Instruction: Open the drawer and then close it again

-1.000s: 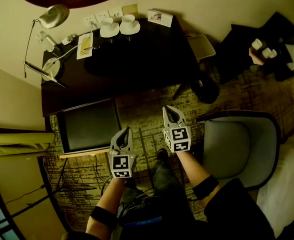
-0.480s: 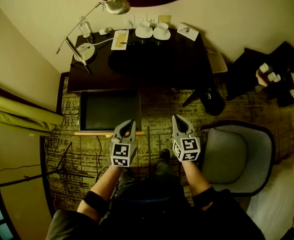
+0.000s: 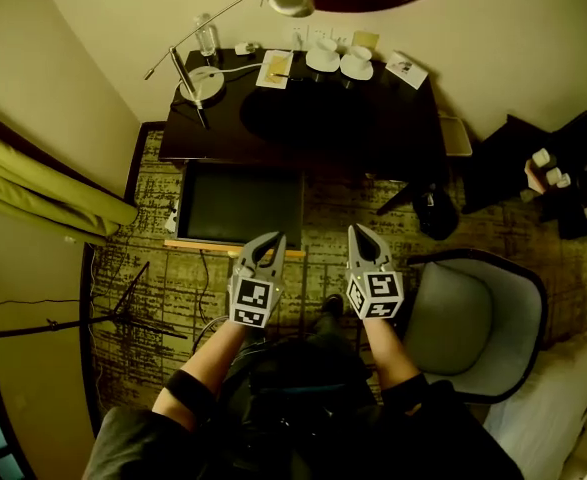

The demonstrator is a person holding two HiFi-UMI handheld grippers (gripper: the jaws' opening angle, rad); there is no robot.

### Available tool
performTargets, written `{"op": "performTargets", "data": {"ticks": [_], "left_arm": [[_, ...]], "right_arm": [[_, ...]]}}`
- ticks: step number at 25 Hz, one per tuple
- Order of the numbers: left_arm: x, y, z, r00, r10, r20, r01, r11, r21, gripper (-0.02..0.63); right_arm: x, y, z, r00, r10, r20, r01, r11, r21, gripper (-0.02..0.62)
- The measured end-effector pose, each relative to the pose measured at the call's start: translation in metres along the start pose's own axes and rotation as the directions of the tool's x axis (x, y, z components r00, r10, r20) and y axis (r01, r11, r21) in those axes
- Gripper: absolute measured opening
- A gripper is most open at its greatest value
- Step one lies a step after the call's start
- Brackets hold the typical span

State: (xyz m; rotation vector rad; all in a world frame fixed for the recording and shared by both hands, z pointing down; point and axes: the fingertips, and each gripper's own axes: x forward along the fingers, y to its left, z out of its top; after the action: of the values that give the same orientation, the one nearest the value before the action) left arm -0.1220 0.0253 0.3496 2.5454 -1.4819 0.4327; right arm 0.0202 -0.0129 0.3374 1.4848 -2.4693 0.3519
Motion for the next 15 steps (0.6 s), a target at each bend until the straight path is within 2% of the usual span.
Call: {"op": "performTargets", "data": {"ticks": [5, 9, 12, 15], "left_arm": [[-0.012, 0.014, -0.022, 0.998, 0.049, -0.026, -0.05, 0.998, -0.032, 0.002], [-0.026, 0.034, -0.057, 0.991, 0.111, -0.068, -0.117, 0.99, -0.076, 0.002], [-0.038, 0.047, -0.089, 0.98, 0.167, -0.106, -0.178, 0.978, -0.106, 0.002], [-0.051, 0.062, -0.125, 0.964, 0.222, -0.148, -0.241, 0.962, -0.127, 0.002]], "right_arm": [[0.01, 0.03, 0.005, 0.997, 0.073, -0.011, -0.074, 0.997, -0.036, 0.002], [0.023, 0.07, -0.004, 0.984, 0.17, -0.055, -0.174, 0.983, -0.06, 0.002], [0.032, 0.108, -0.024, 0.955, 0.275, -0.109, -0.283, 0.956, -0.07, 0.002], [0.038, 0.154, -0.051, 0.906, 0.389, -0.168, -0.407, 0.91, -0.085, 0.002]]}}
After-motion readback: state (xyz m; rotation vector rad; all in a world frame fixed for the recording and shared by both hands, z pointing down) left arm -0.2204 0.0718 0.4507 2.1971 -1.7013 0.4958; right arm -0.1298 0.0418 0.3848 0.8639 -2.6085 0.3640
